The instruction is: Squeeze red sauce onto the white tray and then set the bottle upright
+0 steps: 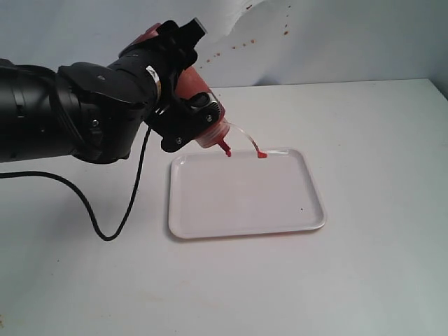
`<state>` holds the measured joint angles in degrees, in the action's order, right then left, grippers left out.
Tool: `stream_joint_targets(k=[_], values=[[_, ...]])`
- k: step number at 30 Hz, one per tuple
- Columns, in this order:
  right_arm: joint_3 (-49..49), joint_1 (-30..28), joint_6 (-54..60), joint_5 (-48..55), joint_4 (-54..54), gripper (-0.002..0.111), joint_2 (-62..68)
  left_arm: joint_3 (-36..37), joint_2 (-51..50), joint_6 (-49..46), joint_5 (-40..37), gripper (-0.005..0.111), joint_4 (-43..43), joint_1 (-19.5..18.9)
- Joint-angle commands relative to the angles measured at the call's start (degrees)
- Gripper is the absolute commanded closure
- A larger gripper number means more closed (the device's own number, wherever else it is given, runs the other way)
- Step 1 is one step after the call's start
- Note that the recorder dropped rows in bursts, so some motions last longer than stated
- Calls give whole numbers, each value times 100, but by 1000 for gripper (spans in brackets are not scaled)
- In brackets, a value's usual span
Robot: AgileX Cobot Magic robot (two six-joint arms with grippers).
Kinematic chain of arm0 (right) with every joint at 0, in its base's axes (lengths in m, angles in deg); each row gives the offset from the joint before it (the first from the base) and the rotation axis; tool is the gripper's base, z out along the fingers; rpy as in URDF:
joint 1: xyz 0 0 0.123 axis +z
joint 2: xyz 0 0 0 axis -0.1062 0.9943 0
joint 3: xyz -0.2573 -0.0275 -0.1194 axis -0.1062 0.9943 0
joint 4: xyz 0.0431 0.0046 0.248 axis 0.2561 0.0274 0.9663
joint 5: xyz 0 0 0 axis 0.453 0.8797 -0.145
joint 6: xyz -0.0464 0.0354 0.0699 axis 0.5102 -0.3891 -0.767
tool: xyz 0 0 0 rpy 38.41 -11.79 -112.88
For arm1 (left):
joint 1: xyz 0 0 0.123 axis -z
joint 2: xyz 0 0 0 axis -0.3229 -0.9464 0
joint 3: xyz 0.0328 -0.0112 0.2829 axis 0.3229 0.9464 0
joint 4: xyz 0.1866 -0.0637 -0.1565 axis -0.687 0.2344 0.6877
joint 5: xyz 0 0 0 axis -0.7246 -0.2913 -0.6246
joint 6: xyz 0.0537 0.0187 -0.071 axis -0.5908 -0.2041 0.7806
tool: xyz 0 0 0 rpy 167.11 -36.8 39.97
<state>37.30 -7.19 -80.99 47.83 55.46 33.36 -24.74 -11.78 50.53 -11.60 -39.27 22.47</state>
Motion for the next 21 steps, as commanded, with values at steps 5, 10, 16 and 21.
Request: stream_joint_targets(k=[5, 10, 16, 21], values=[[21, -22, -42, -390, 665, 108, 19, -81, 73, -137, -74, 107, -132, 1], [21, -22, -208, -382, 492, 108, 19, -81, 73, -74, -74, 107, -132, 1], [-77, -22, -166, 818, 208, 108, 33, -81, 73, -64, -74, 107, -132, 1], [-1186, -22, -154, 1653, -323, 108, 279, -81, 73, -64, -86, 107, -132, 1]])
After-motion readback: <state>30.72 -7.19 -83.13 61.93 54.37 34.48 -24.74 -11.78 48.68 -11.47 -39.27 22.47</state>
